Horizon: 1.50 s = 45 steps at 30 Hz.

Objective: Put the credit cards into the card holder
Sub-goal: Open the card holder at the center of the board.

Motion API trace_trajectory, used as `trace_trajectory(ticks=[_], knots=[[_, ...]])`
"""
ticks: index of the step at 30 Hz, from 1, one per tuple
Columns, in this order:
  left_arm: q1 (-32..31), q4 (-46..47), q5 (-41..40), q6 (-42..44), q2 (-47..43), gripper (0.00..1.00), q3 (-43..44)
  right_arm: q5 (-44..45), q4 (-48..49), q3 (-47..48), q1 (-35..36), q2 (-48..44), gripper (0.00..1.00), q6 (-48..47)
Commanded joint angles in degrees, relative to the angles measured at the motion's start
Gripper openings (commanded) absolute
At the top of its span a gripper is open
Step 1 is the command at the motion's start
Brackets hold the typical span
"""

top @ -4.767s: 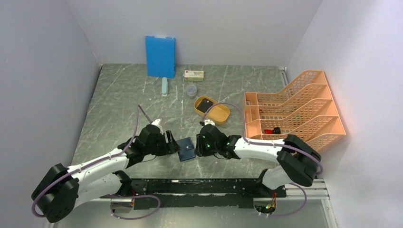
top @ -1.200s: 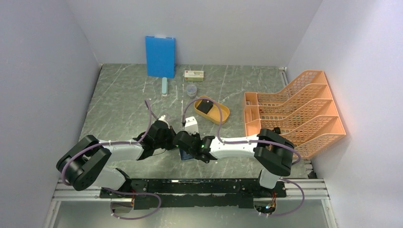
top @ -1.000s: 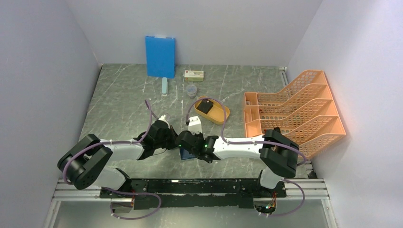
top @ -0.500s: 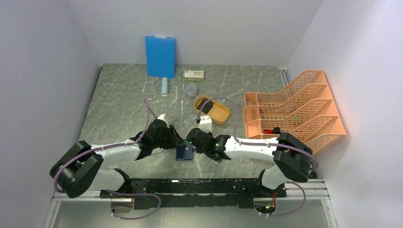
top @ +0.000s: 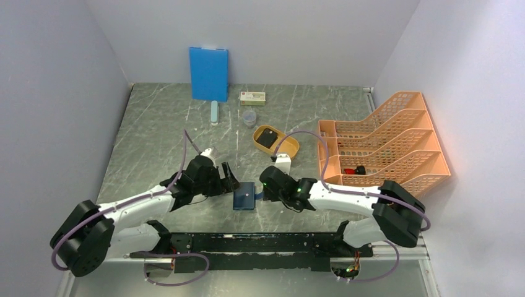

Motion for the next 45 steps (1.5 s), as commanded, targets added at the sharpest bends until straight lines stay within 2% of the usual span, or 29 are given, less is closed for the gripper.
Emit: trace_trajectory(ticks=[1, 10, 19, 22, 28, 36, 39, 45], knots=[[0.3, -6.8, -2.5, 2.4, -4.2, 0.89, 2.5, -3.8, 2.9, -1.9, -0.2, -4.5, 0.53, 0.5], [0.3, -12.3, -3.5, 3.9, -9.5, 0.89, 2.8, -9.8, 8.0, -1.6, -0.4, -3.4, 0.62, 1.8], [0.3, -14.2, -3.5, 4.0, -11.9, 0.87, 1.7, -10.5, 10.0, -0.6, -2.2, 1.9, 0.6, 2.5], [0.3, -14.4, -3.5, 4.2, -11.9, 0.86, 1.5, -10.6, 10.5, -0.9, -3.3, 2.3, 0.55, 3.0], [0.3, -14.0, -3.5, 4.5, -12.0, 0.85, 1.3, -11.3, 10.8, -1.2, -4.3, 2.9, 0.34, 2.7], [0.3, -10.9, -1.2, 4.7, -10.9, 0.85, 0.4, -12.0, 11.0, -1.2, -5.1, 5.2, 0.16, 2.3], [0.3, -10.0, -0.2, 5.5, -10.9, 0.86, 0.3, -12.1, 10.9, -1.0, -5.4, 5.1, 0.01, 1.5], [-0.5, -7.7, 2.5, 7.3, -10.5, 0.91, 0.8, -12.3, 9.6, 0.5, -4.8, 1.8, 0.0, -2.3]])
